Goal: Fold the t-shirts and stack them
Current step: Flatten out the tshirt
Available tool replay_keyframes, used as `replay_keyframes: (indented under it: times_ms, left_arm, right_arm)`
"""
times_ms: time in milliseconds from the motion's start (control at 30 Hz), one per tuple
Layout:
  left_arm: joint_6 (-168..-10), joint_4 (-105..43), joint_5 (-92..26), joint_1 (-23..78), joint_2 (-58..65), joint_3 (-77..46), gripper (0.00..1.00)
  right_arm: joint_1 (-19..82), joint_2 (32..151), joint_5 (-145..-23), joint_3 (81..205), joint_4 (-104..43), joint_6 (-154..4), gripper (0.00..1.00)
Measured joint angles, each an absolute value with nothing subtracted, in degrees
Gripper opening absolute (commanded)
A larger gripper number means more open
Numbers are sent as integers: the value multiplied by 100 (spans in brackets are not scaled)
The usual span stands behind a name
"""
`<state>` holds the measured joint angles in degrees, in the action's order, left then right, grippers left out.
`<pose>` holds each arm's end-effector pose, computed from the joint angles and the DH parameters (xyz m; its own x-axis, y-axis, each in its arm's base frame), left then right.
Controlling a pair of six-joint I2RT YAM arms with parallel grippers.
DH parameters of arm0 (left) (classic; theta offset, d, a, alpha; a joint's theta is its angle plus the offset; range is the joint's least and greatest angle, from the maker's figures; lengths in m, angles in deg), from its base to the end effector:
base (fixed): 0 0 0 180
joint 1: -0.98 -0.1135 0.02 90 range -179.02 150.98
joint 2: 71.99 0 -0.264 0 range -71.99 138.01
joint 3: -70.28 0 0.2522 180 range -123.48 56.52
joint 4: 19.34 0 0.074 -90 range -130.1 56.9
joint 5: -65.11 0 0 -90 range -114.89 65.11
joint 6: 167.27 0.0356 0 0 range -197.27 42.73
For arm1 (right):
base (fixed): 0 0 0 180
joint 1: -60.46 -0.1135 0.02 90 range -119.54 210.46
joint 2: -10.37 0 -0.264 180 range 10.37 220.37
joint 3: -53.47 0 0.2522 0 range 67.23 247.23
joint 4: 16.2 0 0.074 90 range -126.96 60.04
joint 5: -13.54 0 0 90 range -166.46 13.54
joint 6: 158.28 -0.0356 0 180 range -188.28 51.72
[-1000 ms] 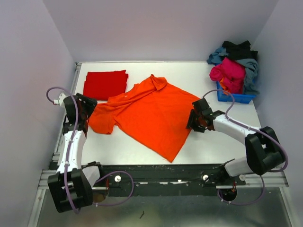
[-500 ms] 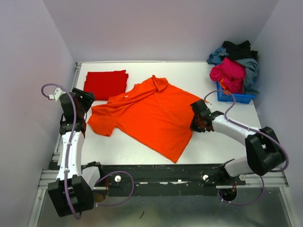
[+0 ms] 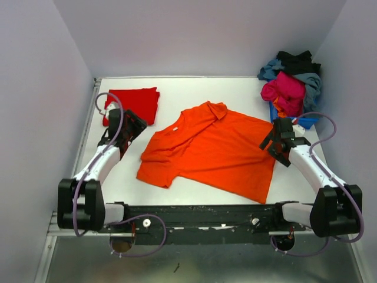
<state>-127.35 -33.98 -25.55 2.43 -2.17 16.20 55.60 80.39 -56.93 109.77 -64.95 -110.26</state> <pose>0.2661 -0.0071 0.2375 -0.3515 -0.7582 -0.5491 -0.3651 0.6511 -0.6654 0.2247 0.0072 0.2064 -0.6073 0.5810 -0.5419 0.6461 0.7581 0.0888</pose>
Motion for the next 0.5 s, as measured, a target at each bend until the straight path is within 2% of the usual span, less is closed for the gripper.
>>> replay_keyframes:
  times_ms: [133,500]
  left_arm:
    - [-12326,-3407,-2689,785,830,949,64]
    - [-10908,-4194,-2914,2012,3759,-2524,64]
  right_arm:
    - [5560,8006,-5710,11200,-6464,-10783,91]
    - [5556,7003,-6910,10555,-5791,-10040,86]
